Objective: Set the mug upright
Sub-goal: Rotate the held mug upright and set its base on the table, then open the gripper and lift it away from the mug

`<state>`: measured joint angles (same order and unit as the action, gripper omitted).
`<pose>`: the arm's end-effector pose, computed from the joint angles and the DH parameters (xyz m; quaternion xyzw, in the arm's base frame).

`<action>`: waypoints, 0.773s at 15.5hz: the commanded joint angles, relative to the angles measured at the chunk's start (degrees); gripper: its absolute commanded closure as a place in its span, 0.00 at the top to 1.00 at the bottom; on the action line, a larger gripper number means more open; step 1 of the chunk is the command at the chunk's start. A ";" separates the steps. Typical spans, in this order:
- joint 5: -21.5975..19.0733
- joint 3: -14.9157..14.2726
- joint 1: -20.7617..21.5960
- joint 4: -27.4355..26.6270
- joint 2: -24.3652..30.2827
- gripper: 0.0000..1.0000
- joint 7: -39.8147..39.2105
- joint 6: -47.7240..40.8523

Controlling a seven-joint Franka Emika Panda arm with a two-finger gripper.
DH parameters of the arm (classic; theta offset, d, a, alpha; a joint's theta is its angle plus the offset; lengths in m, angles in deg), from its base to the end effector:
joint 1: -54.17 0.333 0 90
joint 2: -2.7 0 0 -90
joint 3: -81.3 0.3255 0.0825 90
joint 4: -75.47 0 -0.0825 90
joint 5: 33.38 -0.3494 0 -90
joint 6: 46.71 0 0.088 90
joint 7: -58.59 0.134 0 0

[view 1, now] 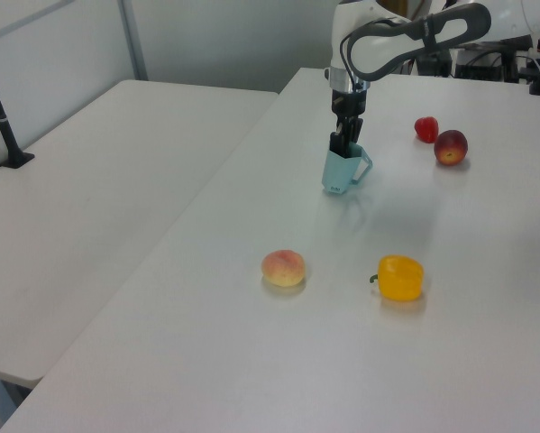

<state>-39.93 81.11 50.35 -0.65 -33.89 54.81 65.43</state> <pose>0.7004 -0.0382 0.3520 -0.9984 0.0235 0.0014 0.0520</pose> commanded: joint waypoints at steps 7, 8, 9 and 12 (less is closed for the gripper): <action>-0.57 0.11 1.00 0.80 -0.59 0.42 -1.14 -0.69; -0.57 0.11 1.00 0.97 -0.41 0.45 -1.05 -0.86; -0.66 0.11 1.35 1.24 0.02 0.50 -0.97 -1.04; -1.01 0.28 1.27 1.06 3.97 0.67 -0.88 -2.52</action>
<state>-39.93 81.43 51.30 0.42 -34.00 54.61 65.40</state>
